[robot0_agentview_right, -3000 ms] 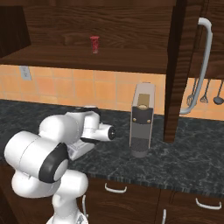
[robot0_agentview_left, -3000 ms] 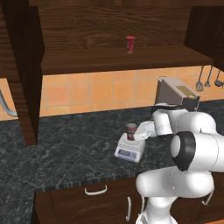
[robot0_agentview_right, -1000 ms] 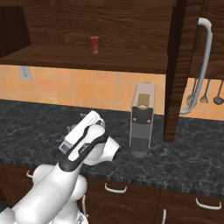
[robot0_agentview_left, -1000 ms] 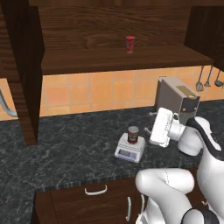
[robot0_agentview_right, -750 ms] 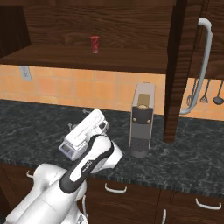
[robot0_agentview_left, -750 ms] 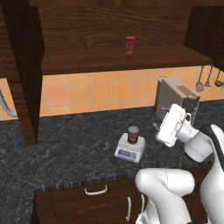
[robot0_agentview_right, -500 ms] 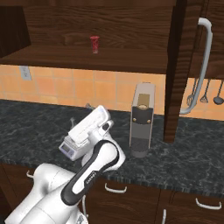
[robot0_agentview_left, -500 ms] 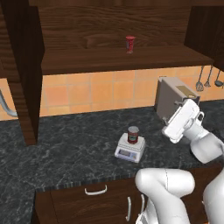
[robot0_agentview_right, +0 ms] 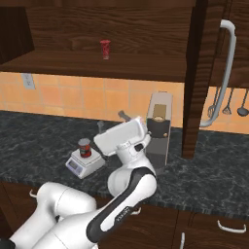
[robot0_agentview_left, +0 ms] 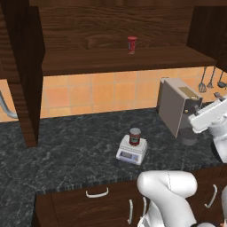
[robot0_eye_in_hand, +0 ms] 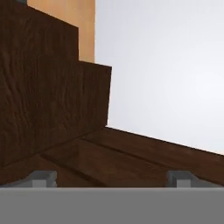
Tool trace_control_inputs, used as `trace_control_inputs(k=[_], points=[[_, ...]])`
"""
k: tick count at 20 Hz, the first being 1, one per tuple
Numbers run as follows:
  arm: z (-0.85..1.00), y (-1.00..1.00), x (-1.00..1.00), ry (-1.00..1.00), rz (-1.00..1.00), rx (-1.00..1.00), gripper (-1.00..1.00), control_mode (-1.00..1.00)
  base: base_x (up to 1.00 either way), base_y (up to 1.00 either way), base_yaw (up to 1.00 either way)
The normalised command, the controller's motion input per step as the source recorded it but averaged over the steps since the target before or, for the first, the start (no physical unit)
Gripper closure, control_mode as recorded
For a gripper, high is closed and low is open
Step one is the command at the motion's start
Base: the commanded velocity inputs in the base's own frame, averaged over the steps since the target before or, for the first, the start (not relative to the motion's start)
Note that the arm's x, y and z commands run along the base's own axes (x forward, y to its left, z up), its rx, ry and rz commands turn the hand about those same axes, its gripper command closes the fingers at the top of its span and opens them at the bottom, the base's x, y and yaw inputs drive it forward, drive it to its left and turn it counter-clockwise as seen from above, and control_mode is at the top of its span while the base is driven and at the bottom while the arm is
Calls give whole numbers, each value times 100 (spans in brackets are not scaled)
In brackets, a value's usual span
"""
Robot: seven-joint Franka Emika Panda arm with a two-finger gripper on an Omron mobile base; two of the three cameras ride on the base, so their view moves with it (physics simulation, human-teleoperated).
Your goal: Pick the canned food and place it on the digital scale for weighing, and close the cabinet.
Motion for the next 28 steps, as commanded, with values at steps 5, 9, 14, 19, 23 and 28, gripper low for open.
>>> trace_control_inputs(k=[5, 9, 14, 19, 23, 28], points=[[25, -83, -22, -6, -28, 0, -100, -100, 0, 0, 0], [1, -67, -3, -9, -33, 0, -100, -100, 0, 0, 0], [-13, -33, 7, -2, -15, 2, -100, -100, 0, 0, 0], [-41, -63, 34, 2, 0, 0, -100, -100, 0, 0, 0], [-16, -62, 36, 0, -5, 0, -100, -100, 0, 0, 0], [-30, -56, 40, 16, -8, 0, -100, -100, 0, 0, 0]])
